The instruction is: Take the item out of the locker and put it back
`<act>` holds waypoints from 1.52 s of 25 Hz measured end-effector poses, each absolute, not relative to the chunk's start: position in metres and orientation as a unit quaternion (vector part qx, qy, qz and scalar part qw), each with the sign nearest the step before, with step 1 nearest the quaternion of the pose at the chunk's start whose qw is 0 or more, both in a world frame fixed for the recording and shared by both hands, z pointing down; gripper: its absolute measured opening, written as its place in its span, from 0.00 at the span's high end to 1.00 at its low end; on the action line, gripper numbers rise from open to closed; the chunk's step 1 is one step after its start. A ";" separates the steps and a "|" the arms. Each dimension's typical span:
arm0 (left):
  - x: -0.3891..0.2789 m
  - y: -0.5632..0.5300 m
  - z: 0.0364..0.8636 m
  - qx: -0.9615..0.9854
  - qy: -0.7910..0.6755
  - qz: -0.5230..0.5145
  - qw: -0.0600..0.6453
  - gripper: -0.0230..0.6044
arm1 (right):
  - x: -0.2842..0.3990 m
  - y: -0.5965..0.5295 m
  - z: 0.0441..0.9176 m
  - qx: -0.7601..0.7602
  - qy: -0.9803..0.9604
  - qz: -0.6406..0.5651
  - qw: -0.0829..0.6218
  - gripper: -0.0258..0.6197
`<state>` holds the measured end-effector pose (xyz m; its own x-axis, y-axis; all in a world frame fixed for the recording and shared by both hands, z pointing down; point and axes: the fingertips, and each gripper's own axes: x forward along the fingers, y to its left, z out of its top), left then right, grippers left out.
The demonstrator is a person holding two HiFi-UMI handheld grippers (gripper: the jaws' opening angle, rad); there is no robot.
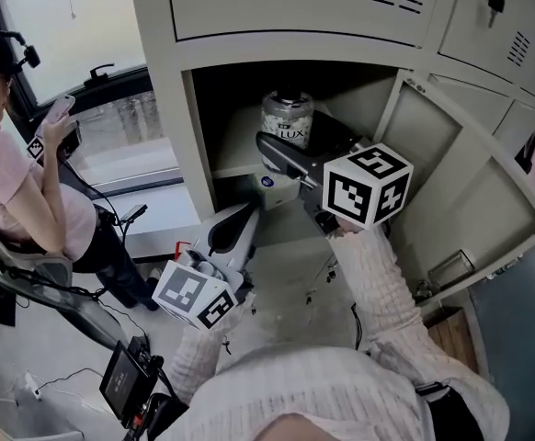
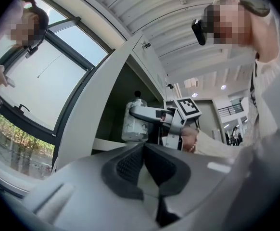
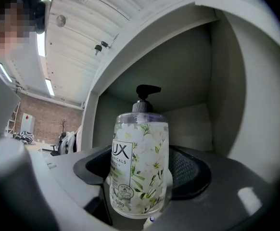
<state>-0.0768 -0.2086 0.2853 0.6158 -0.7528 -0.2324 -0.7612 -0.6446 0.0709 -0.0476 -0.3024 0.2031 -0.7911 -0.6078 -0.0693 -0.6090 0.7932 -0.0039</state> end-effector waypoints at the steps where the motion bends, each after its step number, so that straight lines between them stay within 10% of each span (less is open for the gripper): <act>1: -0.077 -0.209 0.285 -0.899 0.420 0.121 0.018 0.95 | -0.049 -0.306 0.203 -0.325 0.945 0.012 0.028 0.40; 38: -0.077 -0.210 0.280 -0.900 0.420 0.113 0.015 0.95 | -0.073 -0.374 0.220 -0.379 0.919 0.018 -0.110 0.39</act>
<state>-0.0772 -0.2104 0.2797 0.6209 -0.7535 -0.2162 -0.7601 -0.6461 0.0688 -0.0727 -0.3737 0.2198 -0.6891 -0.6996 0.1892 -0.6918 0.7127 0.1159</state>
